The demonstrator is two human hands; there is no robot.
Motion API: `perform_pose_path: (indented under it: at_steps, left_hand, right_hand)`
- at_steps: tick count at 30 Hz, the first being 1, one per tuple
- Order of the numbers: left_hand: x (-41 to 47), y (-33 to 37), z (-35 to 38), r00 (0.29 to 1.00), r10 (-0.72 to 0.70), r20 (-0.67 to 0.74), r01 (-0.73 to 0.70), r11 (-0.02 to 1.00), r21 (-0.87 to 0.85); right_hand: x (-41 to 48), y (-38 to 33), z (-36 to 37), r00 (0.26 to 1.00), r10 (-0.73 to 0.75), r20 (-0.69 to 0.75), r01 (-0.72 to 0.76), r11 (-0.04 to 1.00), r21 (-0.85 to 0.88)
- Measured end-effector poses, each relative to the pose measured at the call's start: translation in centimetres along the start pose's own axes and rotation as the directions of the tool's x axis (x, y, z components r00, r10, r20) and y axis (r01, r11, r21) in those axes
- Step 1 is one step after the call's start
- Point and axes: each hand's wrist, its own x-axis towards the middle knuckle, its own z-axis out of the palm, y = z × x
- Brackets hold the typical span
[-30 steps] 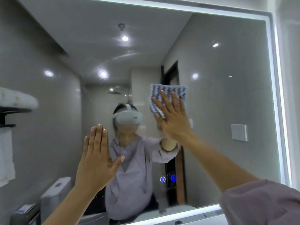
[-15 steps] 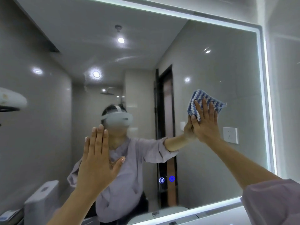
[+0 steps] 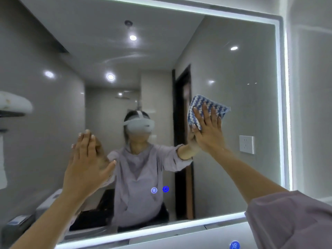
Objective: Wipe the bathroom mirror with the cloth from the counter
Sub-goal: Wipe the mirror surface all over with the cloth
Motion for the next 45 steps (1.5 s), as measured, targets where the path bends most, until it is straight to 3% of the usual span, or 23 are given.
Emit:
perform_pose_path:
  at_steps: [2, 5, 8, 11, 17, 24, 39, 45]
  left_hand:
    - [-0.1, 1.8, -0.9, 0.996, -0.08, 0.04, 0.079, 0.997, 0.015]
    - [-0.7, 5.7, -1.7, 0.98, -0.198, -0.013, 0.196, 0.977, -0.079]
    - [-1.2, 9.9, -1.2, 0.993, -0.11, -0.03, 0.111, 0.994, 0.006]
    - [-0.8, 12.8, -0.7, 0.993, -0.12, -0.019, 0.12, 0.993, -0.014]
    - [0.3, 16.4, -0.6, 0.999, 0.009, -0.045, -0.008, 0.999, 0.035]
    - [2.4, 18.9, 0.6, 0.998, 0.057, -0.027, -0.058, 0.998, -0.024]
    - [3.2, 18.7, 4.5, 0.987, 0.151, -0.049, -0.152, 0.988, -0.014]
    - [3.2, 18.7, 4.7, 0.986, 0.152, -0.07, -0.153, 0.988, -0.014]
  right_hand:
    - [-0.2, 0.2, -0.4, 0.998, -0.056, -0.001, 0.056, 0.998, 0.005]
    - [-0.3, 1.0, -0.4, 0.991, -0.134, -0.029, 0.133, 0.991, -0.022]
    - [-0.3, 2.1, 0.0, 0.979, -0.205, -0.018, 0.205, 0.979, -0.019]
    - [-0.3, 2.7, -0.1, 0.963, -0.268, 0.006, 0.268, 0.963, 0.018]
    - [-0.3, 2.8, -0.3, 0.959, -0.282, 0.03, 0.281, 0.959, 0.02]
    - [-0.3, 2.8, -0.5, 0.956, -0.293, 0.022, 0.292, 0.956, 0.008]
    - [-1.2, 2.3, 0.1, 0.966, -0.259, -0.021, 0.259, 0.965, 0.027]
    - [-6.3, 3.2, 2.2, 0.959, -0.284, -0.02, 0.284, 0.957, 0.053]
